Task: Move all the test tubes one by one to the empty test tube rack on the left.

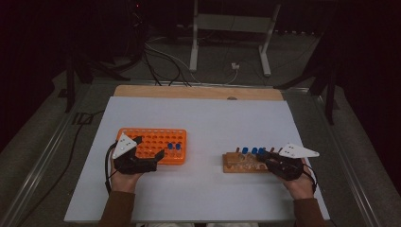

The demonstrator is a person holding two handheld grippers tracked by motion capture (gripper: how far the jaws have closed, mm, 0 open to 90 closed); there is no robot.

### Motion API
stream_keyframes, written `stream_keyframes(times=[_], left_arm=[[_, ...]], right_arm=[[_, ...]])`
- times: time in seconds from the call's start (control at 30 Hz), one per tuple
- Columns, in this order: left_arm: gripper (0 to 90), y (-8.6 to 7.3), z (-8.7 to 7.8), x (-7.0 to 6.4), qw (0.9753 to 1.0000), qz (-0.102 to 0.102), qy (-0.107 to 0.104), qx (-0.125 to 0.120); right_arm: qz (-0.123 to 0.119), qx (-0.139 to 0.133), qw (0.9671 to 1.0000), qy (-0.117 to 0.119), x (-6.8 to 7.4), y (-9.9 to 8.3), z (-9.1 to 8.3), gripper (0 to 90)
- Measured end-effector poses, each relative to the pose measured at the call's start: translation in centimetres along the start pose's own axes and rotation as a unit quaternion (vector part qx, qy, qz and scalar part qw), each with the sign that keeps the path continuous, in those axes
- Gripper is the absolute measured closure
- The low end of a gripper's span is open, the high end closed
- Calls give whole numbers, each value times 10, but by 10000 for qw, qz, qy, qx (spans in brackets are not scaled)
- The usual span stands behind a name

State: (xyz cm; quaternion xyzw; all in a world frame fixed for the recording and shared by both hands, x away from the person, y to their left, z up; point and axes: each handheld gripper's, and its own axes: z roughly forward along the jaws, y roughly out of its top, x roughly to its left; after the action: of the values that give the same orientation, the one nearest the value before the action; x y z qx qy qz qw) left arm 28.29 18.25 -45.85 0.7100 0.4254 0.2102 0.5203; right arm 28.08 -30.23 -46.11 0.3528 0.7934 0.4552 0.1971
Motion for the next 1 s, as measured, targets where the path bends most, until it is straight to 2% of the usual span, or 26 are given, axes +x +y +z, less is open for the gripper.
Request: stream_keyframes(times=[0.17, 0.33, 0.47, 1.0], left_arm=[[7, 0, 0, 2, 9999, -93, -64, -38], [7, -1, 0, 2, 9999, -116, -12, -42], [7, 0, 1, 2, 9999, -132, -11, -23], [8, 2, 5, -2, 9999, -52, -95, 121]], right_arm=[[1, 5, 10000, -40, 0, 1, -2, 773], [47, -123, 9999, -65, -1, 5, -6, 773], [119, -265, 9996, -74, -2, 13, -13, 773], [34, -522, 9985, -134, -2, 48, -31, 773]])
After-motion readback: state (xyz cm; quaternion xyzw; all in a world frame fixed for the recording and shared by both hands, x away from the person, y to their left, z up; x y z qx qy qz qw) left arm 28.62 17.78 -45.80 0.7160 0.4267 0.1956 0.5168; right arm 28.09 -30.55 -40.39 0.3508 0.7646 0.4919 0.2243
